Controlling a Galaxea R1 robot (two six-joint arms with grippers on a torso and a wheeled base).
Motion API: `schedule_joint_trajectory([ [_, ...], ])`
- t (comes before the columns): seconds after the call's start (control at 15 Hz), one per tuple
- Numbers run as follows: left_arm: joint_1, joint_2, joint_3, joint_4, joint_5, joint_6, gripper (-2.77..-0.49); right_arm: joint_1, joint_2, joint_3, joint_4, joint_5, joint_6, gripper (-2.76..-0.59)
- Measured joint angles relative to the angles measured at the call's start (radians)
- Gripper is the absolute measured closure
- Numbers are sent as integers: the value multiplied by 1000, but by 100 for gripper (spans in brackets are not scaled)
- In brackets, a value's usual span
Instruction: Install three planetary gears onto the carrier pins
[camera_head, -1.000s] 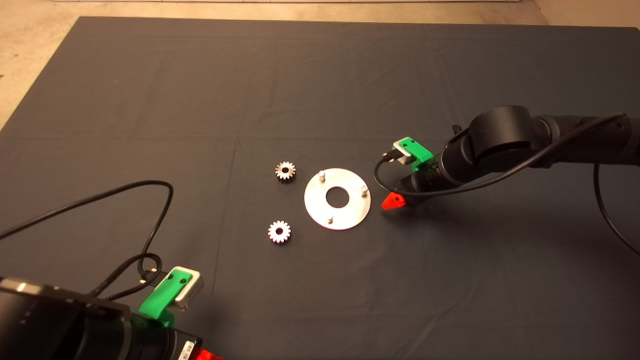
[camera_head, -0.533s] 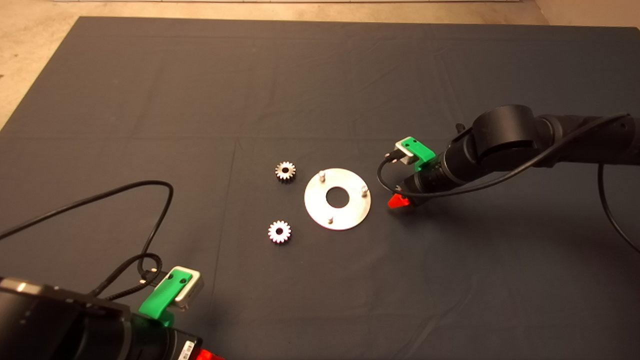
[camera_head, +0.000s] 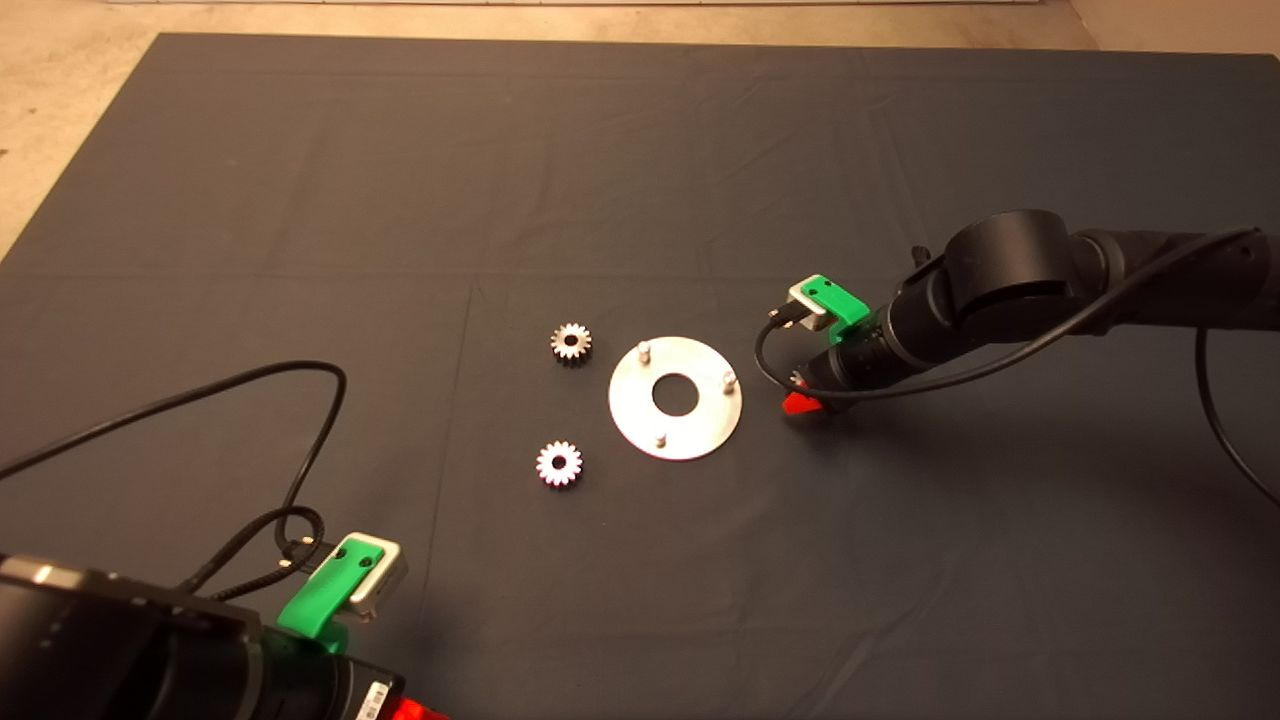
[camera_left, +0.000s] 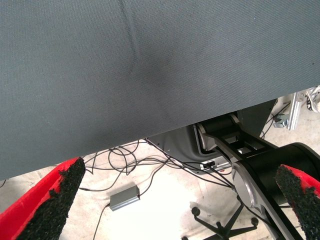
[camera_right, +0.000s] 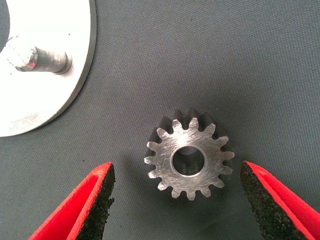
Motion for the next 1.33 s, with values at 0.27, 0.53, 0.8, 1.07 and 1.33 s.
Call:
schedule_joint_trajectory([
  [0.27,0,-2,0,0,-1,0,-276,-3,0,0,0,0,-29,-169],
  [0.53,-2,-4,0,0,-10,0,-276,-5,-1,0,0,0,-39,-169],
  [0.8,-20,-9,0,1,-16,-1,-276,-13,-2,0,0,-1,-53,-151],
  [1.07,-22,-8,0,0,-16,-1,-276,-14,-2,0,0,-1,-55,-134],
  [1.33,-29,-9,0,2,-16,-1,-276,-19,-2,0,-1,-3,-89,-125],
])
